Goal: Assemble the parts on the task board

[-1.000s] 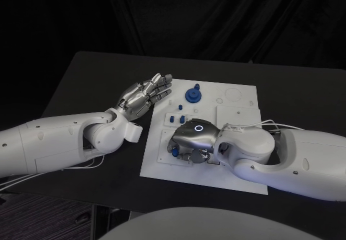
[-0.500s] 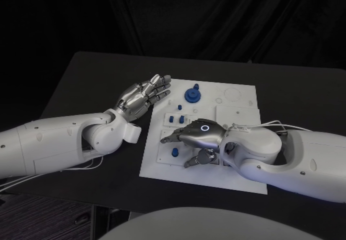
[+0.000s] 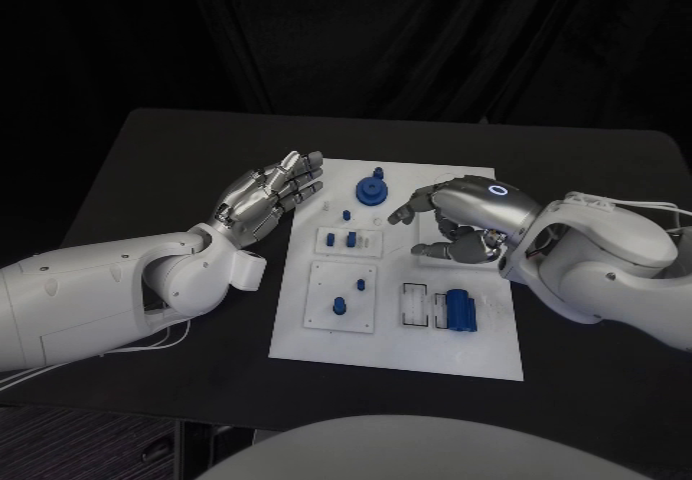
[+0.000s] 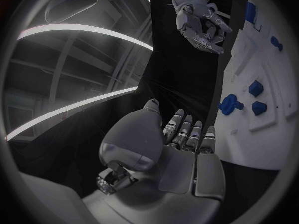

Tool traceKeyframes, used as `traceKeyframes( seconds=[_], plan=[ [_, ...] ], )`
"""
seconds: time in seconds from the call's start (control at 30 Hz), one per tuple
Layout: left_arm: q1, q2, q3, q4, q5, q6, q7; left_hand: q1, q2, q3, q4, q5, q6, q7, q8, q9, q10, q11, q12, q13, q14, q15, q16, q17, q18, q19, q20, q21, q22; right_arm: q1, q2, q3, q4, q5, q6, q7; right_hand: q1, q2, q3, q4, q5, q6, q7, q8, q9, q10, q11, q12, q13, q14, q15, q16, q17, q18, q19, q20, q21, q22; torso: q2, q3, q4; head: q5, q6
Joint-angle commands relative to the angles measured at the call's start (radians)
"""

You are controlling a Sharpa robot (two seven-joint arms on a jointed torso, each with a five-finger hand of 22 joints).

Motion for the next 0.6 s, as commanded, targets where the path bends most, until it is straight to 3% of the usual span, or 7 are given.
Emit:
traceKeyframes(
  seconds=[0.03, 0.17, 0.23, 0.3, 0.4, 0.5, 0.6],
  plan=[
    [-0.002, -0.001, 0.001, 0.009, 0.014, -0.005, 0.078, 0.009, -0.001, 0.001, -0.004, 0.006, 0.012, 0.036, 0.006, 0.003, 0.003, 0.005, 0.010, 0.001, -0.001, 0.007, 0.007, 0.001, -0.003, -0.002, 0.010, -0.003, -0.001, 0.010, -0.046, -0.001, 0.015, 0.273, -0.042, -0.019, 0.011, 0.019, 0.029, -0.009, 0.035, 0.082, 0.037, 0.042, 0.013, 0.123, -0.035, 0.096, 0.030, -0.005, -0.025, -0.009, -0.014, 0.002, -0.004, -0.012, -0.011, 0.049, 0.000, -0.0003, -0.0003, -0.026, 0.000],
    [-0.002, -0.003, 0.001, 0.018, 0.017, -0.007, 0.087, 0.012, 0.000, 0.002, -0.002, 0.008, 0.024, 0.036, 0.010, 0.004, 0.006, 0.005, 0.017, 0.002, 0.000, 0.007, 0.009, 0.002, 0.001, -0.001, 0.013, -0.003, -0.001, 0.016, -0.101, -0.001, 0.029, 0.327, -0.054, -0.080, 0.006, 0.005, 0.030, -0.022, 0.044, 0.106, 0.019, 0.065, 0.017, 0.183, -0.073, 0.307, 0.147, 0.000, -0.056, -0.013, -0.018, 0.001, 0.001, -0.043, 0.004, 0.050, -0.001, -0.0008, -0.0001, -0.059, 0.000],
    [-0.002, -0.004, 0.001, 0.022, 0.018, -0.007, 0.091, 0.013, 0.000, 0.002, -0.002, 0.008, 0.025, 0.036, 0.010, 0.004, 0.006, 0.005, 0.018, 0.002, 0.000, 0.007, 0.009, 0.002, 0.001, -0.001, 0.014, -0.003, -0.001, 0.018, -0.125, -0.001, 0.036, 0.321, -0.047, -0.129, -0.054, 0.001, 0.002, -0.004, 0.028, 0.144, 0.002, 0.119, 0.035, 0.556, -0.113, 0.820, 0.859, 0.124, -0.079, 0.131, 0.153, -0.045, 0.144, -0.072, 0.303, 0.113, -0.003, -0.0025, -0.0029, -0.071, 0.000],
    [-0.002, -0.006, 0.001, 0.026, 0.019, -0.008, 0.093, 0.015, 0.000, 0.003, -0.002, 0.008, 0.028, 0.036, 0.011, 0.005, 0.008, 0.005, 0.021, 0.002, 0.000, 0.007, 0.011, 0.002, 0.003, -0.001, 0.015, -0.003, -0.001, 0.018, -0.143, -0.001, 0.043, 0.302, -0.035, -0.182, -0.172, 0.003, -0.044, 0.011, -0.007, 0.184, -0.013, 0.176, 0.062, 0.746, -0.100, 0.925, 1.144, 0.175, -0.078, 0.208, 0.259, -0.071, 0.202, -0.070, 0.446, 0.142, -0.005, -0.0043, -0.0054, -0.085, 0.000],
    [-0.002, -0.009, 0.001, 0.029, 0.019, -0.008, 0.095, 0.015, 0.000, 0.003, -0.002, 0.008, 0.029, 0.036, 0.011, 0.005, 0.008, 0.005, 0.021, 0.002, 0.000, 0.007, 0.011, 0.002, 0.004, -0.002, 0.016, -0.003, -0.001, 0.015, -0.162, -0.001, 0.051, 0.269, -0.013, -0.250, -0.308, 0.007, -0.079, 0.016, -0.023, 0.220, -0.032, 0.219, 0.085, 0.887, -0.111, 0.964, 1.331, 0.205, -0.082, 0.256, 0.333, -0.086, 0.237, -0.074, 0.541, 0.162, -0.007, -0.0064, -0.0088, -0.102, 0.000],
    [-0.002, -0.012, 0.001, 0.030, 0.019, -0.008, 0.094, 0.017, 0.001, 0.003, -0.001, 0.009, 0.031, 0.036, 0.012, 0.005, 0.009, 0.006, 0.023, 0.002, 0.000, 0.007, 0.012, 0.002, 0.005, -0.002, 0.018, -0.003, -0.001, -0.001, -0.178, -0.001, 0.066, 0.219, -0.001, -0.308, -0.401, 0.005, -0.067, 0.016, -0.022, 0.231, -0.045, 0.268, 0.116, 0.887, -0.140, 0.964, 1.331, 0.210, -0.103, 0.264, 0.346, -0.102, 0.272, -0.093, 0.641, 0.183, -0.008, -0.0060, -0.0103, -0.117, 0.000],
    [-0.002, -0.014, 0.001, 0.030, 0.020, -0.007, 0.093, 0.017, 0.001, 0.004, -0.001, 0.010, 0.031, 0.037, 0.012, 0.005, 0.010, 0.006, 0.023, 0.002, 0.001, 0.008, 0.012, 0.002, 0.006, -0.002, 0.019, -0.003, -0.001, -0.016, -0.187, -0.001, 0.079, 0.187, 0.008, -0.345, -0.428, -0.010, -0.040, 0.018, -0.027, 0.222, -0.058, 0.311, 0.150, 0.887, -0.141, 0.964, 1.331, 0.210, -0.117, 0.264, 0.346, -0.111, 0.288, -0.106, 0.697, 0.194, -0.007, -0.0063, -0.0096, -0.127, 0.000]
  ],
)
